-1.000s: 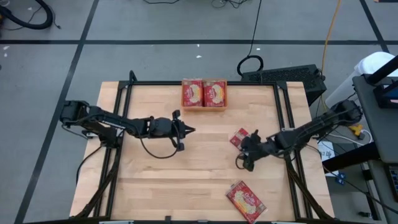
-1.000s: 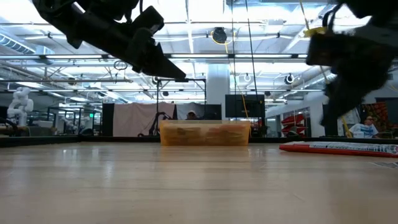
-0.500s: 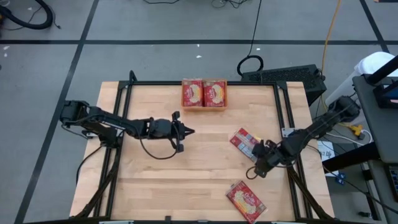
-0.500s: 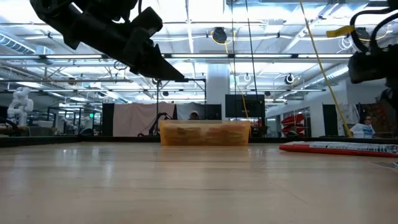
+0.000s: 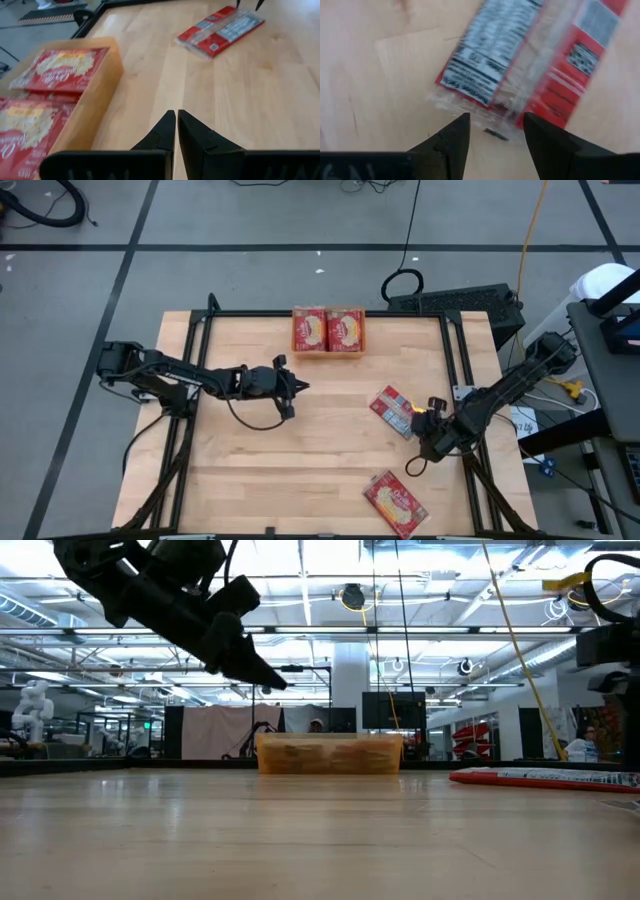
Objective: Sort popcorn bags into baskets
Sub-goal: Put the popcorn pack into the orange bin
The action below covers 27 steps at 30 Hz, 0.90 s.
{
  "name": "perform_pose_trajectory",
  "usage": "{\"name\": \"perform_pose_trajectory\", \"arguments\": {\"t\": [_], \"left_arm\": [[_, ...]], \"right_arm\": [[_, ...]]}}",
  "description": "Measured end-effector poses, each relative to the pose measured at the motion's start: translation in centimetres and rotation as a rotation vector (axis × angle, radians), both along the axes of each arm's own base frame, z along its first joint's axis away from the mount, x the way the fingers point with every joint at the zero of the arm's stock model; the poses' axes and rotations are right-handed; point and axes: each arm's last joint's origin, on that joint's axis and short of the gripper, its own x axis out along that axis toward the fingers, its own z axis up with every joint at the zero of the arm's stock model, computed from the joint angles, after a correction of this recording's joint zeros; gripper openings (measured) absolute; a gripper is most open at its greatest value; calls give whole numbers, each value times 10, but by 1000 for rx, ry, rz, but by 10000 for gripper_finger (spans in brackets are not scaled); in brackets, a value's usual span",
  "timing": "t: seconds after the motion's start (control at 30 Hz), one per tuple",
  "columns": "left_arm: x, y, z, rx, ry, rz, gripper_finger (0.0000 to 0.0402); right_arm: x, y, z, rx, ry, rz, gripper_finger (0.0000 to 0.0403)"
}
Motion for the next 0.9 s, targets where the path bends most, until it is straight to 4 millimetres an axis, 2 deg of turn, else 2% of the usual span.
{"name": "perform_pose_trajectory", "arguments": {"t": [0.1, 0.23, 0.33, 0.47, 0.67, 0.9], "left_arm": [[-4, 4, -6, -15, 13, 22, 24], [-9, 7, -13, -32, 14, 44, 24], [-10, 10, -14, -43, 17, 59, 24], [-9, 11, -12, -41, -7, 65, 24], [-5, 12, -4, -31, -96, 58, 24], [-2, 2, 3, -47, -167, -114, 25]], "right_arm": [[0, 1, -10, 5, 21, 90, 180], [-2, -1, -24, -7, 2, 135, 194], [-4, -4, -30, -31, -11, 140, 189], [0, -4, -30, -51, -54, 168, 140], [9, -4, -29, -47, -131, 172, 19], [30, -7, -21, -111, -339, 133, 4]]}}
